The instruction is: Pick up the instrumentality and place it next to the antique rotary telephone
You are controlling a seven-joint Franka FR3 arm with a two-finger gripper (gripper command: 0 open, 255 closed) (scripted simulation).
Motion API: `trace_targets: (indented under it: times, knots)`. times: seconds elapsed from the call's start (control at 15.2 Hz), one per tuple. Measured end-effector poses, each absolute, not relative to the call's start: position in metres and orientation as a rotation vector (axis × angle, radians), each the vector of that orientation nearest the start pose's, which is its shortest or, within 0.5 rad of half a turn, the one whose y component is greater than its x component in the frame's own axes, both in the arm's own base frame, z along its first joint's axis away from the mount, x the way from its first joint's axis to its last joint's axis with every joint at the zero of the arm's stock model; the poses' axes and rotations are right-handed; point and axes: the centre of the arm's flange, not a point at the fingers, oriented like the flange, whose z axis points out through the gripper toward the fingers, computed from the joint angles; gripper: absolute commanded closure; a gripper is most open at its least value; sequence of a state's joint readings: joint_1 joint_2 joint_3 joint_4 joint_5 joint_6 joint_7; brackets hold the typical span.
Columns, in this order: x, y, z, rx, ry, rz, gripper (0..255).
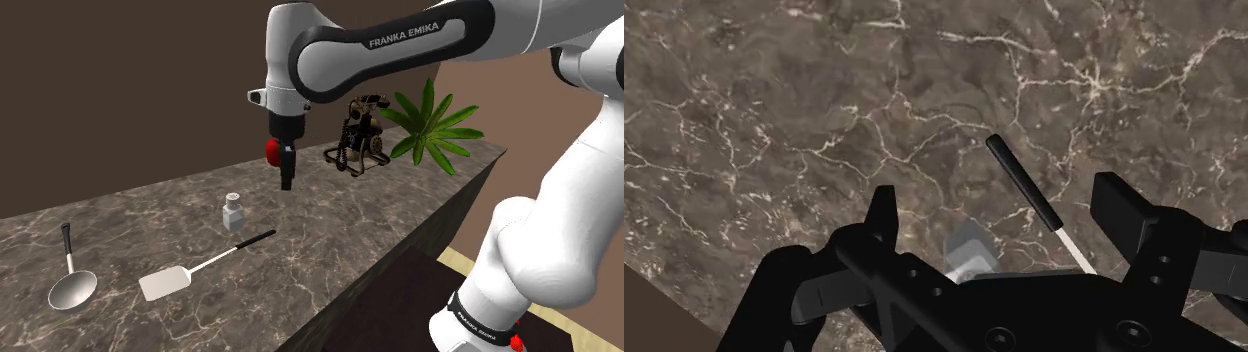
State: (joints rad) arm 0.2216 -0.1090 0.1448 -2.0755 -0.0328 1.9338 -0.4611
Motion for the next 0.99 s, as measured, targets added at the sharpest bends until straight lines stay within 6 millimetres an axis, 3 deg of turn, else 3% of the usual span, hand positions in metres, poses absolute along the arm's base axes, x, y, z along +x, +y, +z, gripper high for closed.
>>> trace_targets:
  times: [0.26, 0.86, 0.99]
  knots:
    - [0.502, 0.227, 0.447, -2.799, -1.522, 0.064, 0]
    - [0.499, 0.335, 0.395, -2.487, -1.992, 0.071, 0]
    - [0.498, 0.349, 0.379, -2.430, -2.058, 0.079, 0]
